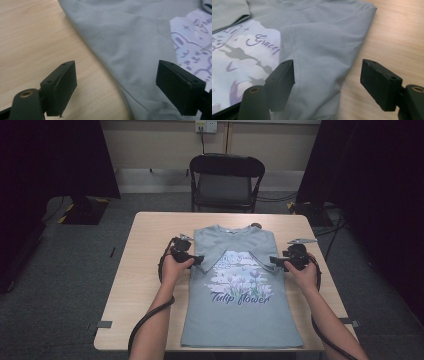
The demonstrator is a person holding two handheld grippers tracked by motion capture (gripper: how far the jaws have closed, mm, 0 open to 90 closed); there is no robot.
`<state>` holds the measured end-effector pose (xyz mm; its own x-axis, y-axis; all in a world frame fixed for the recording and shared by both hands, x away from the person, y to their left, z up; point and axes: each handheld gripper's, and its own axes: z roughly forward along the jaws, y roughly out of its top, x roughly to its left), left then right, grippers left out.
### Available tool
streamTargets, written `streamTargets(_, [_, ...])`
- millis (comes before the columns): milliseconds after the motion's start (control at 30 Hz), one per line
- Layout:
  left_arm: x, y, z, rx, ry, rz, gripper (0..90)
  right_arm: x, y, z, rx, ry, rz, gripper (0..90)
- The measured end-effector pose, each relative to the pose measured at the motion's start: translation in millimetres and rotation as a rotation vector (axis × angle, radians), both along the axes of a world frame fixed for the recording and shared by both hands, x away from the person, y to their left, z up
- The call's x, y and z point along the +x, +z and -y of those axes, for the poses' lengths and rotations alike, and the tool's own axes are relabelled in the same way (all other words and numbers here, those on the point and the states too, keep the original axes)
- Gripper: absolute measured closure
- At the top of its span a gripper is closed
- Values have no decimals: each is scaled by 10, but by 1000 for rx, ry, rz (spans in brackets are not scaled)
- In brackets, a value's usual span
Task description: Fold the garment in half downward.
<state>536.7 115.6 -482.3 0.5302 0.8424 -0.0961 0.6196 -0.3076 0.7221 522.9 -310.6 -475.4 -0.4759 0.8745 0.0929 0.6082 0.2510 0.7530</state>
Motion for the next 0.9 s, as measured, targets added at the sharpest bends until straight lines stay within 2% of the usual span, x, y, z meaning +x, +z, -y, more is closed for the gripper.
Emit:
streamTargets(167, [84, -70, 6, 3, 22, -4, 175, 100, -72, -36, -23, -20, -16, 309])
streamTargets(233, [94, -87, 18, 17, 21, 4, 193, 126, -85, -37, -19, -25, -18, 318])
streamTargets(333, [102, -111, 68, 28, 2, 4, 212, 143, -106, -43, -30, -31, -21, 326])
streamTargets(367, [100, -120, 84, 48, -12, 11, 248, 145, -120, -38, -36, -37, -22, 329])
streamTargets(400, [98, -123, 103, 55, -7, 19, 269, 145, -131, -28, -33, -37, -24, 331])
streamTargets(467, [96, -128, 125, 40, -11, 19, 268, 141, -150, -15, -39, -41, -25, 333])
streamTargets(600, [75, -132, 168, 55, 6, 25, 267, 122, -184, 8, -52, -39, -20, 364])
streamTargets(733, [54, -124, 194, 60, 31, 20, 281, 95, -191, -13, -67, -29, -2, 426])
streamTargets(800, [42, -120, 207, 56, 42, 17, 327, 89, -190, -14, -65, -30, -3, 459])
streamTargets(833, [27, -107, 216, 63, 45, 12, 327, 79, -192, -12, -58, -34, 1, 502])
streamTargets(900, [8, -90, 241, 63, 45, 4, 416, 49, -201, -21, -41, -35, 10, 573])
